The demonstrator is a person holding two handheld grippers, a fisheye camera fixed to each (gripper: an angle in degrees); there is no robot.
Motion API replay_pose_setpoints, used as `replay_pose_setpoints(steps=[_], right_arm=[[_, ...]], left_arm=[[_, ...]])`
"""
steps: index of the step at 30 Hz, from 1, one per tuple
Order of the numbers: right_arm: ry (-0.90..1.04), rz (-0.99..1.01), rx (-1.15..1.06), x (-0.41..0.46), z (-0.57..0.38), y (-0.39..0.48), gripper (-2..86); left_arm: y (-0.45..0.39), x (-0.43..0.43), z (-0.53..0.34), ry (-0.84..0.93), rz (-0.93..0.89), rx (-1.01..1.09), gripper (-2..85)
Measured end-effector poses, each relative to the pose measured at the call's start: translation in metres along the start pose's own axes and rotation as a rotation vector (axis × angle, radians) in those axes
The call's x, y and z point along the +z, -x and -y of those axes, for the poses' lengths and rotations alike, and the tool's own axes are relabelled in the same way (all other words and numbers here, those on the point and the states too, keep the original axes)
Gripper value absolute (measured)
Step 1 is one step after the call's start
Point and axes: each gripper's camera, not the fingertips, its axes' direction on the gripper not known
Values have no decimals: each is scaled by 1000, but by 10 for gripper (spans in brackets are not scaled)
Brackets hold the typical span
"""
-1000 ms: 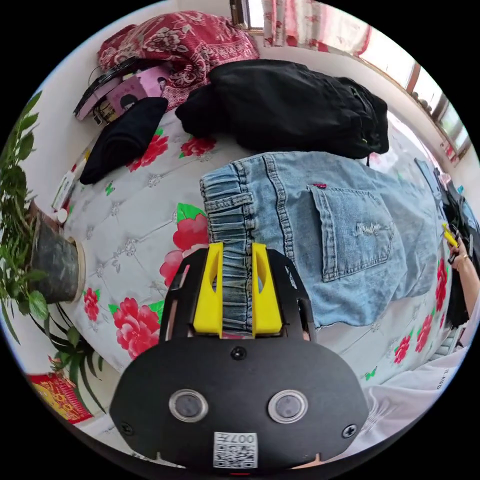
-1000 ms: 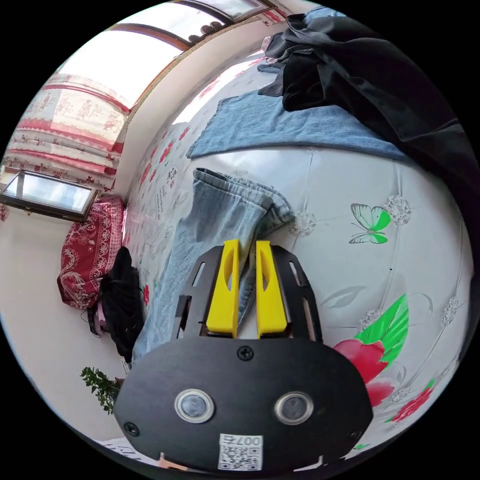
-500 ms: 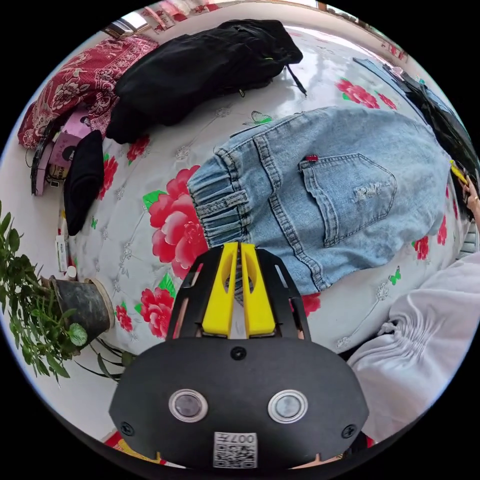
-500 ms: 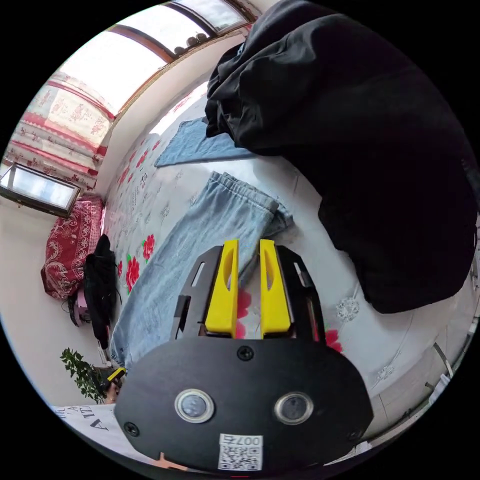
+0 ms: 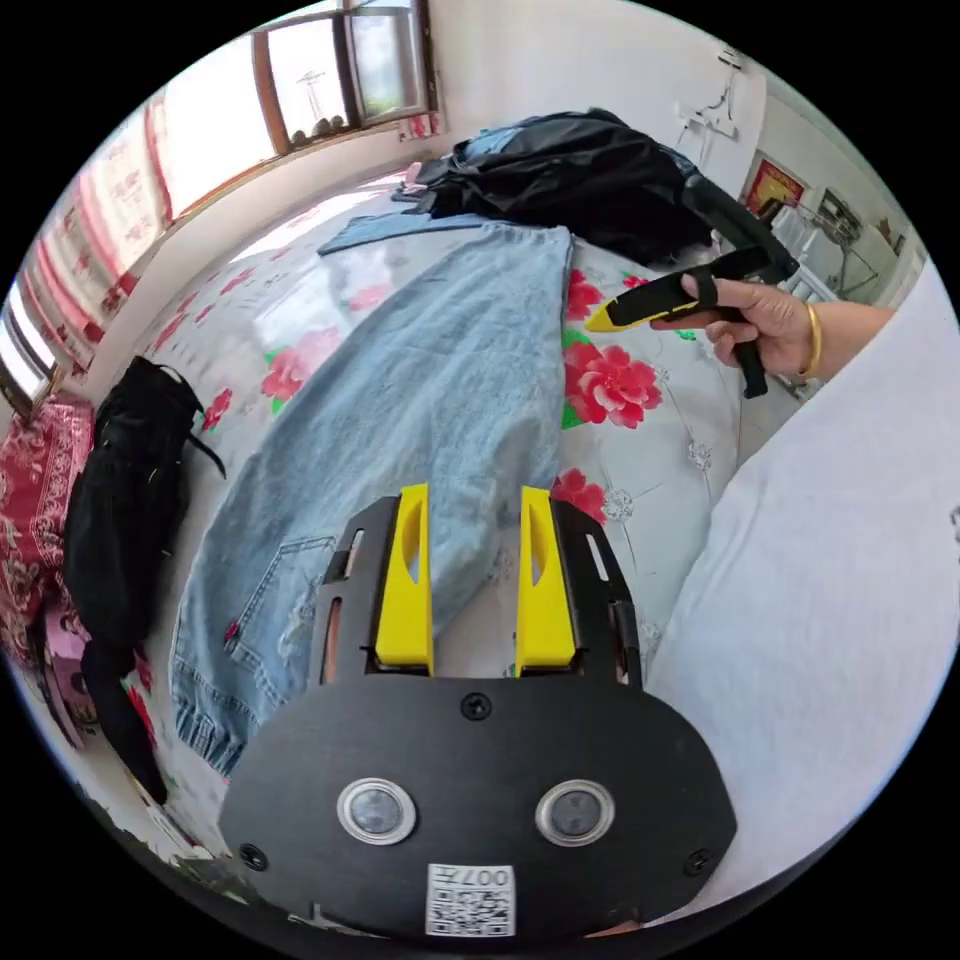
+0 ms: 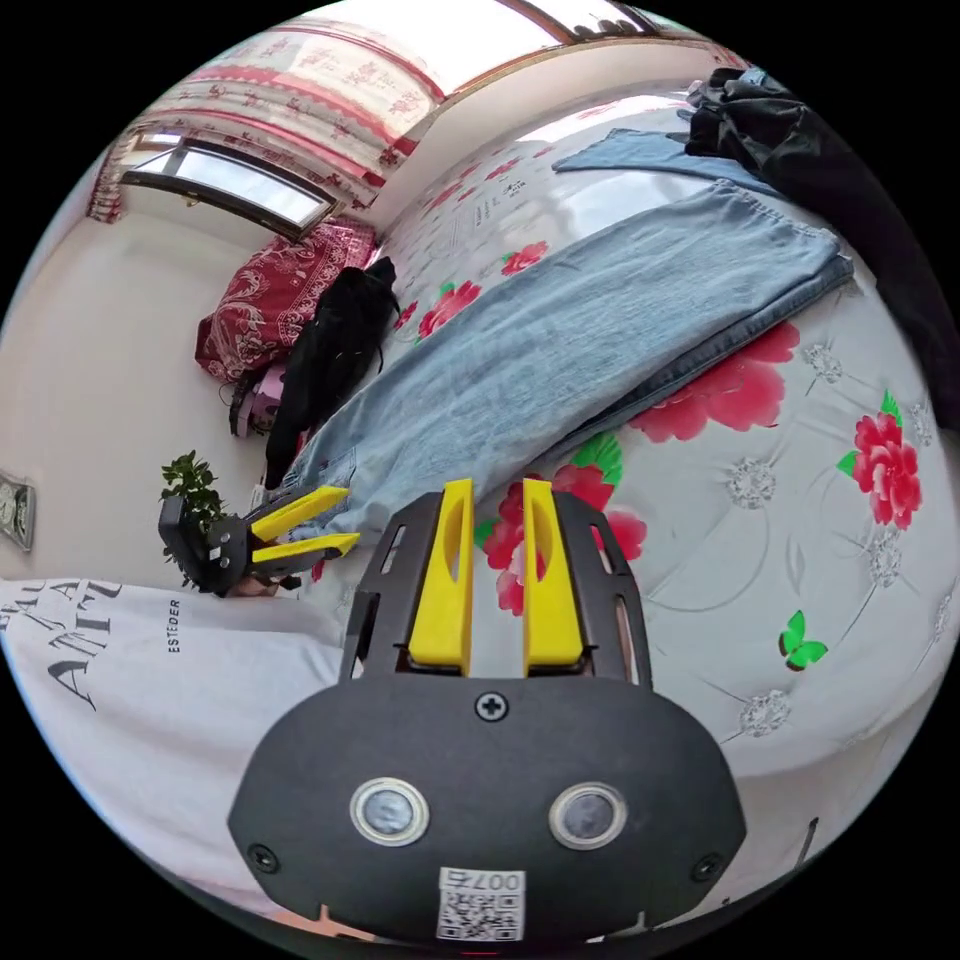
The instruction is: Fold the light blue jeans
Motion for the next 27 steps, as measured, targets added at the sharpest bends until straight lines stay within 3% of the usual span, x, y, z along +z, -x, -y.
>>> replay_pose_setpoints(steps=[4,6,11,16,21,27], right_arm=[[31,50,-128,36,-29,52,61],[79,51,-191,49,-36,74,65],[92,-51,-436,73,-49,138,68],[79,-48,-613,94,-32,191,69],[236,-72,-682,138,-20,207,54],[260,-78,-785,131,-42,219,13]], left_arm=[[3,62,33,156,35,102,32],[31,47,35,113,-51,54,11],[156,17,10,-22,-469,-329,-7],[178,5,9,-11,-467,-313,-9],[189,-1,5,-12,-455,-318,-6],[192,-12,-15,-25,-429,-309,47]])
